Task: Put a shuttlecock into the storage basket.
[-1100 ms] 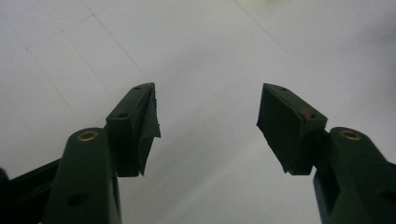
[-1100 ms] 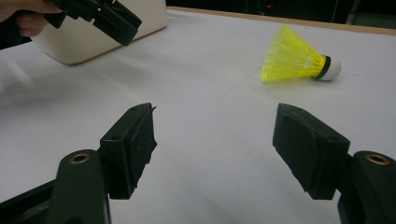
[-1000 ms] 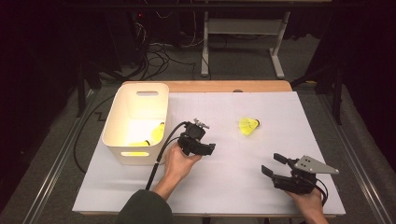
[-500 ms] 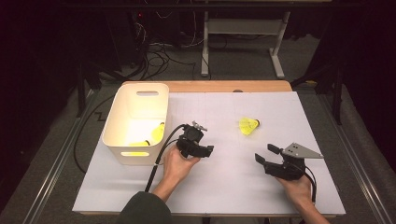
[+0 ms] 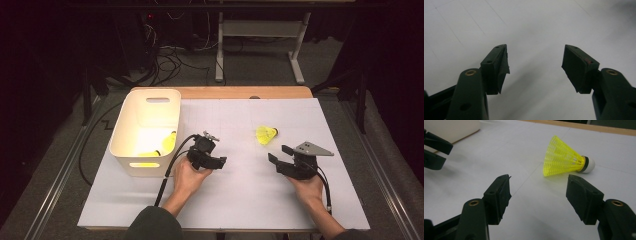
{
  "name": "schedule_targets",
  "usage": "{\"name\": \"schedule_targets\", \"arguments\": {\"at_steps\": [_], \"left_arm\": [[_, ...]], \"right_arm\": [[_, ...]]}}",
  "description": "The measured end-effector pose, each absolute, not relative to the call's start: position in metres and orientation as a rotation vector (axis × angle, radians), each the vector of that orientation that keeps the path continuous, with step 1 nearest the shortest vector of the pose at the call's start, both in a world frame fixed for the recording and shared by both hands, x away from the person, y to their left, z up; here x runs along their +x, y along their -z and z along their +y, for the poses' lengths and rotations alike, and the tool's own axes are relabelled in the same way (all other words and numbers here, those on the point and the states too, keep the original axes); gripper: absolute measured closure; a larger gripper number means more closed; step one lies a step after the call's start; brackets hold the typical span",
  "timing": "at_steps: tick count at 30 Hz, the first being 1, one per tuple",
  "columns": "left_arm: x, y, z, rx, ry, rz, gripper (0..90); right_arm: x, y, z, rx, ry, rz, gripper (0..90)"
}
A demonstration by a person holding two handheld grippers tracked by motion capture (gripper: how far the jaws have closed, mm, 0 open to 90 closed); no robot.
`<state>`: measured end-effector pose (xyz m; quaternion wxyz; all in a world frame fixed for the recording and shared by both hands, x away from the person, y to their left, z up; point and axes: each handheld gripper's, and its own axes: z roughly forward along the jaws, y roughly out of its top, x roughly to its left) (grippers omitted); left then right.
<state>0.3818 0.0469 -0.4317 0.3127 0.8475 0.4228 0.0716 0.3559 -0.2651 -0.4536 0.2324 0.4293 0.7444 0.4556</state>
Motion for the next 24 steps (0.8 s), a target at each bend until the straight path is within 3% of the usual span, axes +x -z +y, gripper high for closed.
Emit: {"name": "schedule_targets", "arguments": {"at_steps": [24], "left_arm": [[0.384,0.437,0.049,2.221,-0.158,1.12,36.9]], "right_arm": [[0.403,0.45,-0.245,1.318,-1.121,2.007,43.1]]}}
